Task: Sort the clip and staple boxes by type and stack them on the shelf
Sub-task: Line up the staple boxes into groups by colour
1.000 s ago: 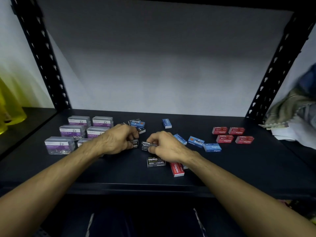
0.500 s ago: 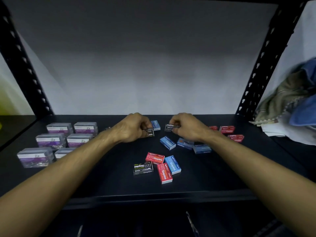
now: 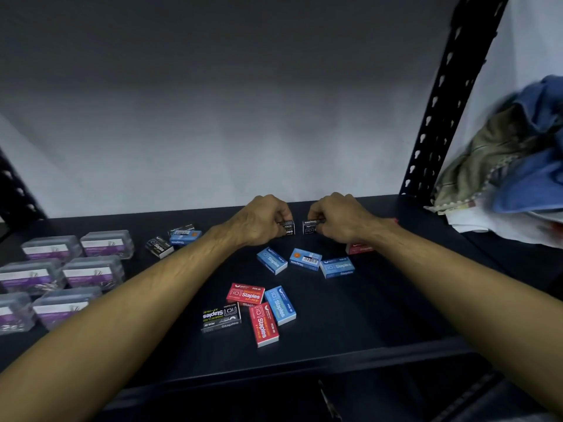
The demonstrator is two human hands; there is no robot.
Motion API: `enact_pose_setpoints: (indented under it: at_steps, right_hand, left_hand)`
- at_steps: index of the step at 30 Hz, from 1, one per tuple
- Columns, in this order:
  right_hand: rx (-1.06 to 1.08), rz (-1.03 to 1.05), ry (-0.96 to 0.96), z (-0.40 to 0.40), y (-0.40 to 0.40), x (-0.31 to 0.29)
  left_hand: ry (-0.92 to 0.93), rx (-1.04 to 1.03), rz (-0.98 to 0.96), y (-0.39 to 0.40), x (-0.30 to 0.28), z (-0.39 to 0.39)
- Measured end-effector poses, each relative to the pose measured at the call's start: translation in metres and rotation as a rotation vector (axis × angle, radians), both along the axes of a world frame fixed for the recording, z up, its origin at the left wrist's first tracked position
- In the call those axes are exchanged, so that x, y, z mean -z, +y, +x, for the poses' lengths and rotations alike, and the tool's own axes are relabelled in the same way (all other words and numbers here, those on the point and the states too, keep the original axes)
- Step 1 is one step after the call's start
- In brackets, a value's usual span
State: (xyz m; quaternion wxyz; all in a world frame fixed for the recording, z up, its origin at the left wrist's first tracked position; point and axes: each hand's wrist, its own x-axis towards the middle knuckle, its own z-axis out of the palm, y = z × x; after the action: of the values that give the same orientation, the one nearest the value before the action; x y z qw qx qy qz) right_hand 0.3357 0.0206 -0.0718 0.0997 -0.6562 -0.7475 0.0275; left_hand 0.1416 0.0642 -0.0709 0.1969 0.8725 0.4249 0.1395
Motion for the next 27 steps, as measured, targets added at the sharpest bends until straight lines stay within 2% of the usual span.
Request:
enact_pose_setpoints:
  at_steps: [9,27]
  right_hand:
    - [-0.028,-0.028,-0.063,0.01,0.004,0.005]
    - [-0.033,-0.012,-0.062,0.012,0.005,0.011]
  left_hand:
    - [0.019,0.03,0.007,0.006,0.012,0.008]
    - [0.011,0.021,0.055,0.0,0.018,0.01]
